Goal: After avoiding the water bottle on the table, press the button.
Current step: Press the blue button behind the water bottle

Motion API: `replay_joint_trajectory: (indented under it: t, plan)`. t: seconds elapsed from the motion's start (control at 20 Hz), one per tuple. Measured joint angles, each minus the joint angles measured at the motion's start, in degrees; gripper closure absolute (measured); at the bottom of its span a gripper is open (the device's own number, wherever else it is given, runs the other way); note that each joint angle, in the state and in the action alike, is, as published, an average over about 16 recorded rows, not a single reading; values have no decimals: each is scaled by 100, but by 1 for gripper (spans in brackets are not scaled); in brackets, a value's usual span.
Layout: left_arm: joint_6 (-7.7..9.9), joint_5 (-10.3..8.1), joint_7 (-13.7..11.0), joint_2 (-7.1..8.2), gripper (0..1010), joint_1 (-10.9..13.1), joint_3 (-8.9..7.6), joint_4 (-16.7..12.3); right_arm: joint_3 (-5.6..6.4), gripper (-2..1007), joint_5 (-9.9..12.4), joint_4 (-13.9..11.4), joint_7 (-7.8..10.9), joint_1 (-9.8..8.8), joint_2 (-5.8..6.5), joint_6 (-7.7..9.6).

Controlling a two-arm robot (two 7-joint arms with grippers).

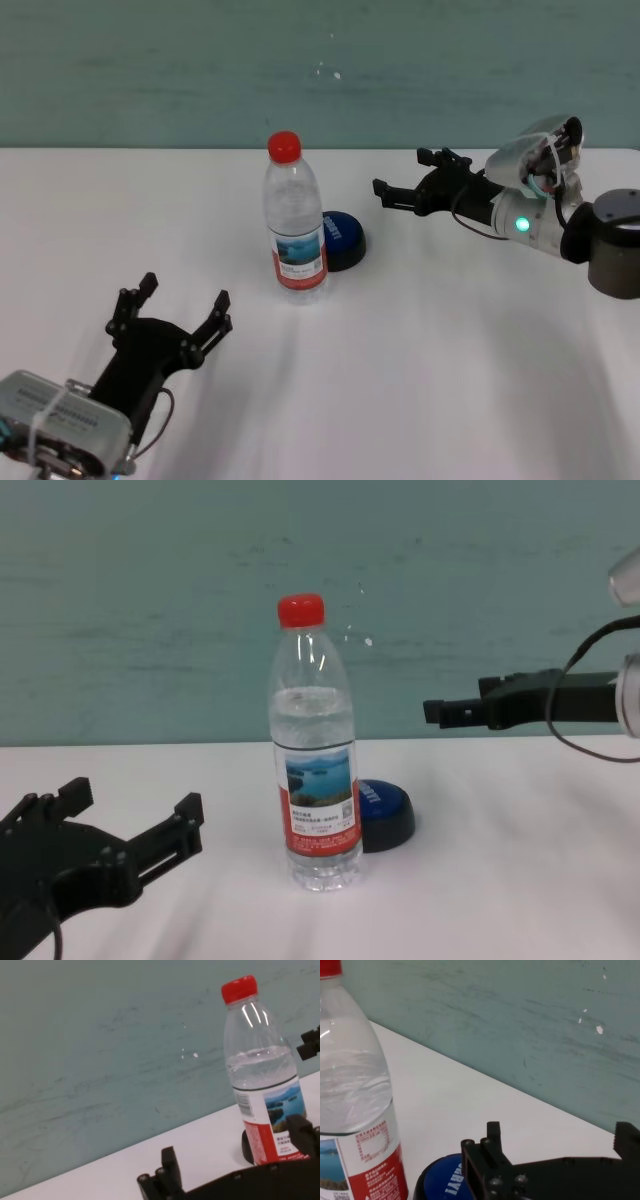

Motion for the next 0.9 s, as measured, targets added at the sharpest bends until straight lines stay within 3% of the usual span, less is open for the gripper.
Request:
replay_joint_trajectory:
  t: [0.9]
  plan:
    - [0,0,0,0,10,0,0,0,-220,1,-233,1240,181,672,-545,-256]
